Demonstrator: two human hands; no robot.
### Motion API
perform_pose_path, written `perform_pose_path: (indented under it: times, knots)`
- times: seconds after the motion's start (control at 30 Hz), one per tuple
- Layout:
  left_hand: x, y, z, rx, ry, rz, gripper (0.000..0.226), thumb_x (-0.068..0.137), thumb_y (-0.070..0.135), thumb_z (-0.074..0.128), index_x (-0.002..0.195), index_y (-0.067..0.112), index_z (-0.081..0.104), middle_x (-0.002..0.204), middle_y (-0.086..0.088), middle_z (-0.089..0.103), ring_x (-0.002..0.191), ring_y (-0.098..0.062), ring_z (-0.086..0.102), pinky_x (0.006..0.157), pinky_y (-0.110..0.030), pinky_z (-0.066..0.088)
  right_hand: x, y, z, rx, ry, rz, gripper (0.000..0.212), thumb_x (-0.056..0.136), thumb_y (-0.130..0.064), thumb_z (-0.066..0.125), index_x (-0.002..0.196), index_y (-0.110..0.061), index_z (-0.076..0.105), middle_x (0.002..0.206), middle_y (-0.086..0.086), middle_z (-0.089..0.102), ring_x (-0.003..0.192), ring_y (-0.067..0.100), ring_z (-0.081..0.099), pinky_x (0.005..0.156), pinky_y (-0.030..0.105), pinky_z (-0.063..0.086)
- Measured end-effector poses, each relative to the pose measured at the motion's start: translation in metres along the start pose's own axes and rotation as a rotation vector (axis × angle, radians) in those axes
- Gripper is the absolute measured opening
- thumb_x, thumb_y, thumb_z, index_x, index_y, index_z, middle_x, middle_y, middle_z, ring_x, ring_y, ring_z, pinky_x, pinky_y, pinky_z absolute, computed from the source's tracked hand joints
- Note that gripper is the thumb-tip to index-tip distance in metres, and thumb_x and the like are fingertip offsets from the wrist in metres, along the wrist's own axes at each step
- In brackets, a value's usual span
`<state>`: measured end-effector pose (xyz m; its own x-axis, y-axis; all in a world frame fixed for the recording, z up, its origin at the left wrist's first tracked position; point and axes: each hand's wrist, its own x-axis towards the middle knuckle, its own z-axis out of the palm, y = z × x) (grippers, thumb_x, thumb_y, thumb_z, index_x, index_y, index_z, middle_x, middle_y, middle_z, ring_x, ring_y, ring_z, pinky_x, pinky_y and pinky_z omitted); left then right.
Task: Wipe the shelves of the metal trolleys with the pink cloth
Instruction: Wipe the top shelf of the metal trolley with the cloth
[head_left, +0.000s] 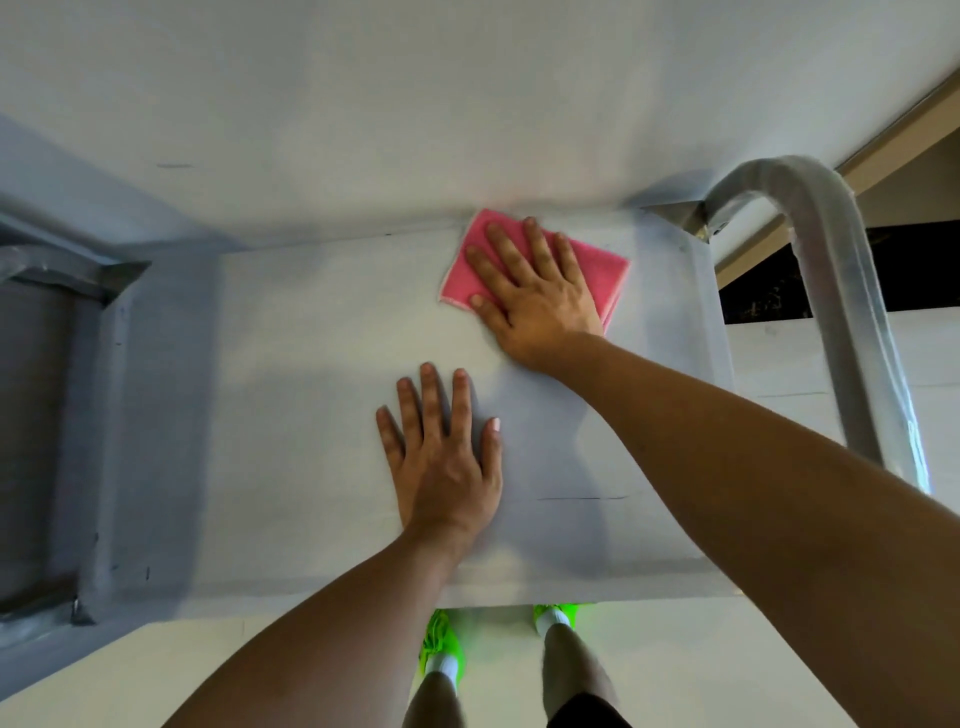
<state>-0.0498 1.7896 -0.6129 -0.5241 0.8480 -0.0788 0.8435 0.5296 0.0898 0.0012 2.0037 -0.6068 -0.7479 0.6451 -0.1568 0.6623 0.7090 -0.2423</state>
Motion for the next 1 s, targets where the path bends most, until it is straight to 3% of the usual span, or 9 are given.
perform_pose_path:
  times: [0.3,0.47,0.77,1.0]
  knots:
    - [0.001,0.001,-0.004,0.023,-0.035,-0.021,0.065,0.103,0.056,0.025,0.16,0.023,0.022,0.167,-0.013,0.015,0.155,-0.034,0.007,0.122,-0.058,0.009,0.004,-0.037,0.01,0.002,-0.022,-0.085,0.066,0.103,-0.063,0.006,0.163,-0.036,-0.001,0.171,-0.005,-0.008,0.156,0.03,-0.016,0.123,0.052,-0.015]
    - [0.001,-0.001,-0.003,0.025,-0.043,-0.016,0.066,0.103,0.058,0.023,0.16,0.025,0.021,0.167,-0.011,0.014,0.155,-0.033,0.007,0.123,-0.056,0.008,0.014,-0.024,0.005,-0.002,-0.031,-0.182,0.068,0.101,-0.068,0.007,0.163,-0.038,0.0,0.171,-0.007,-0.005,0.157,0.025,-0.013,0.124,0.049,-0.013]
    - [0.001,0.002,-0.011,-0.015,-0.069,-0.021,0.066,0.101,0.056,0.025,0.159,0.024,0.023,0.167,-0.012,0.012,0.154,-0.034,0.006,0.123,-0.055,0.004,-0.057,0.08,-0.013,-0.013,0.003,0.148,0.065,0.102,-0.068,0.01,0.161,-0.045,-0.002,0.171,-0.013,-0.007,0.158,0.026,-0.011,0.126,0.048,-0.01]
    - [-0.002,0.002,-0.015,-0.03,-0.108,-0.04,0.065,0.102,0.055,0.018,0.161,0.027,0.016,0.169,-0.008,0.004,0.155,-0.03,-0.001,0.123,-0.054,0.0,-0.074,0.077,-0.012,0.007,0.006,0.275,0.066,0.1,-0.067,0.007,0.16,-0.043,-0.007,0.17,-0.013,-0.011,0.157,0.026,-0.015,0.123,0.048,-0.017]
